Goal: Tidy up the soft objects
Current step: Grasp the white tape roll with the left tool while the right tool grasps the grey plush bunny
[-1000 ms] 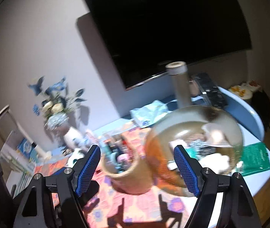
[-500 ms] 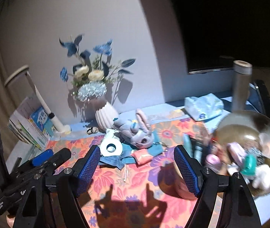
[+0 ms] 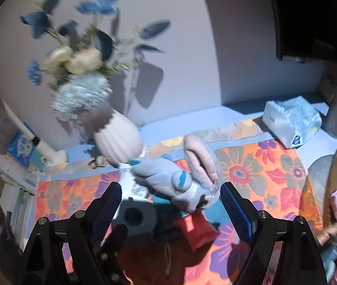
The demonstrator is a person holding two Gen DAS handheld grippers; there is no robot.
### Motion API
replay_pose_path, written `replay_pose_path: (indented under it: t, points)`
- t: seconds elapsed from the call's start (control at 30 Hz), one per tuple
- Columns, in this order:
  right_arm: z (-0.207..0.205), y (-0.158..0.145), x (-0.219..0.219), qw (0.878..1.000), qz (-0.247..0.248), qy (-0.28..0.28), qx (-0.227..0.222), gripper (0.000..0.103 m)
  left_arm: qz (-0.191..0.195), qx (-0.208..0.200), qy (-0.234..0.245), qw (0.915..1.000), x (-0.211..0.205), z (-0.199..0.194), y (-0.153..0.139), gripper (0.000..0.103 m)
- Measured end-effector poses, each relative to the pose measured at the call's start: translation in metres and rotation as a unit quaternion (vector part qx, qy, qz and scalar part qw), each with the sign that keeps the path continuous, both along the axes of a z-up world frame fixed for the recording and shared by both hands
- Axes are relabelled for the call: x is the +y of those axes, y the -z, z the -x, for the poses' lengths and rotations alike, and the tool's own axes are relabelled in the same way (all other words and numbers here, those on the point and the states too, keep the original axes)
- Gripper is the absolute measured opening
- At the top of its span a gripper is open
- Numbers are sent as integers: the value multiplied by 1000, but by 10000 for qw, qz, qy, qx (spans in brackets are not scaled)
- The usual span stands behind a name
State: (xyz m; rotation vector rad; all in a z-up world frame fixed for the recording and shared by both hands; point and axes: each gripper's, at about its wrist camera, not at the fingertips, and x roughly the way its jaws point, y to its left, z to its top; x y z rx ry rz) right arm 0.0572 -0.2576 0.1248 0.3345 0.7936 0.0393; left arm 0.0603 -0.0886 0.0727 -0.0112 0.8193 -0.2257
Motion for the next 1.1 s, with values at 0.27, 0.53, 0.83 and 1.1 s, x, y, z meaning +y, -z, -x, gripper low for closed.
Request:
replay_pose_path:
  t: [0.27,0.53,0.83,1.1]
  points:
    - [-34,52,-14,9994,-99,-135,318,86,-324,281,75,9991,-17,-17,32,87]
    - [-51,71,13,9967,633,-429,266,89,-124,214,87,9997,-5,-17,35,72]
    - [-40,70,-5,9988,492,-66,41,61,572,65,211,9981,17,-7,18,22]
    - [-8,38,-8,9978,432,137,-481,61,842,17,178,9963,35,6,12,22]
